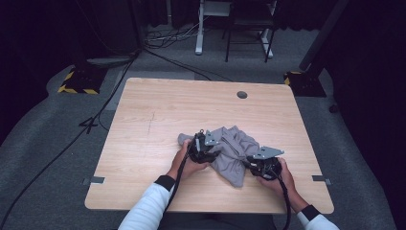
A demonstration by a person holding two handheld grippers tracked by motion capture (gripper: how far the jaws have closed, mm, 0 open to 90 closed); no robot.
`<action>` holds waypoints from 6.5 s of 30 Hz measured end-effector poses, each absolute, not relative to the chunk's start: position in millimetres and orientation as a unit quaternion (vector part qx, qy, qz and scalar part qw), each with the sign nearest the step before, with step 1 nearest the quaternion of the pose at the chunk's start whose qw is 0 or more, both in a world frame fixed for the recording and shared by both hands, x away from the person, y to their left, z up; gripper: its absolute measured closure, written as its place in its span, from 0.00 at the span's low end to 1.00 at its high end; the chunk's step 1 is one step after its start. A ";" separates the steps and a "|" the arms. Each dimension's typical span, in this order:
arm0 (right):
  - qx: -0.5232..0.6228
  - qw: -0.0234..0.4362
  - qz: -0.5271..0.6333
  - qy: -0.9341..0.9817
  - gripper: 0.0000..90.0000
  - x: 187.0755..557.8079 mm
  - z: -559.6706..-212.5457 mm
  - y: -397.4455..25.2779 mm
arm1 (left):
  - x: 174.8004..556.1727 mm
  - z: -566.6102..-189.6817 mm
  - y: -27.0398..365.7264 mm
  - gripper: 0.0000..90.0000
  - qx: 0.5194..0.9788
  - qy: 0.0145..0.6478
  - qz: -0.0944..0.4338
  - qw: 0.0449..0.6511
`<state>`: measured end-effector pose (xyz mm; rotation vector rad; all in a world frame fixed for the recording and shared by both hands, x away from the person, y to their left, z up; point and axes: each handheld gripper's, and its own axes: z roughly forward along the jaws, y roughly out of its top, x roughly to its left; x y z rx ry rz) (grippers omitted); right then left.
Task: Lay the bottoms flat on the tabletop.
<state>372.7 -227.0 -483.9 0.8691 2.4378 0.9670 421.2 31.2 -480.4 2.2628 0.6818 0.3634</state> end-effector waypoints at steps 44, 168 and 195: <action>0.141 0.113 0.361 0.915 0.67 312.2 -473.3 -185.5 | 360.0 -457.0 23.6 0.30 0.865 0.247 0.135 0.414; 0.368 0.174 0.278 0.870 0.60 352.5 -457.2 -320.0 | 362.9 -470.8 187.3 0.87 0.835 0.383 0.127 0.374; 0.369 0.166 0.289 0.868 0.98 457.8 -483.4 -223.1 | 391.9 -478.4 153.4 0.91 0.833 0.390 0.150 0.363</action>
